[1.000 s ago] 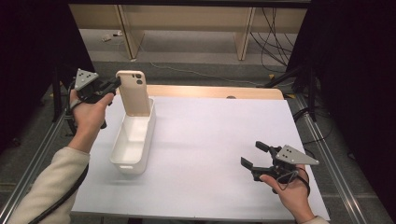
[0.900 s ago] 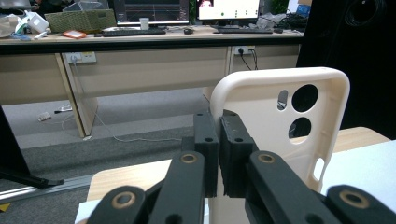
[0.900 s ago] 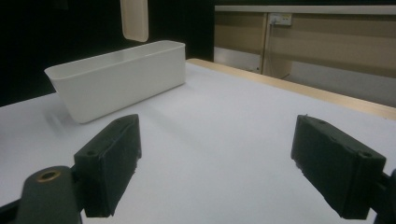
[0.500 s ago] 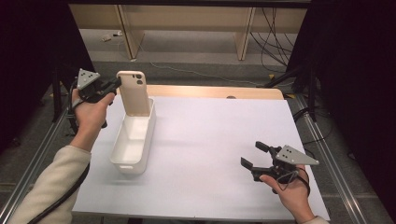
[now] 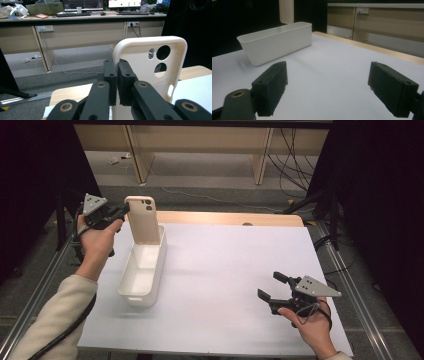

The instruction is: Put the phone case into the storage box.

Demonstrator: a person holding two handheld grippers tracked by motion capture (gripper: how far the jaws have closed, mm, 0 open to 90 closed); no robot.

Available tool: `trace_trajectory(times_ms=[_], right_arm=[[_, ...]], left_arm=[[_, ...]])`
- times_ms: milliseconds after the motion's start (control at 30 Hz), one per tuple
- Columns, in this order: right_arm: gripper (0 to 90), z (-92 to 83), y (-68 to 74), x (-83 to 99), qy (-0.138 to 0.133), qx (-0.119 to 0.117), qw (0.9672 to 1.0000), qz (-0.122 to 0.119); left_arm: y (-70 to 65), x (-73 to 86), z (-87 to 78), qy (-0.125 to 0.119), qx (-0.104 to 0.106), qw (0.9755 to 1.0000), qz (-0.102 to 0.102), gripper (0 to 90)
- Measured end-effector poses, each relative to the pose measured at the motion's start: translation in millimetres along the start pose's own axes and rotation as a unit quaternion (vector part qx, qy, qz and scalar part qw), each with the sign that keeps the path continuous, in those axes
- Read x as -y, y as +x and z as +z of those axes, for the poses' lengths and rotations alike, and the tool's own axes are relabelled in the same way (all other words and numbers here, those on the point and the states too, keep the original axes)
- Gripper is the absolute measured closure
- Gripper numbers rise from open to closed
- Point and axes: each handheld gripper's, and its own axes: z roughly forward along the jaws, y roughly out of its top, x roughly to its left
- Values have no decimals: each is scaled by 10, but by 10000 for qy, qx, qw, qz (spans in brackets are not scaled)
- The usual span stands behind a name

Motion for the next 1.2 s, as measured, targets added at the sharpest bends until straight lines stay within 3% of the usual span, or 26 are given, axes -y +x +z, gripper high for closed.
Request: trace_trajectory(times_ms=[1200], right_arm=[[171, 22, -4, 12, -71, -105, 9999, 22]], left_arm=[[7, 33, 118, 128, -73, 9998, 113, 864]])
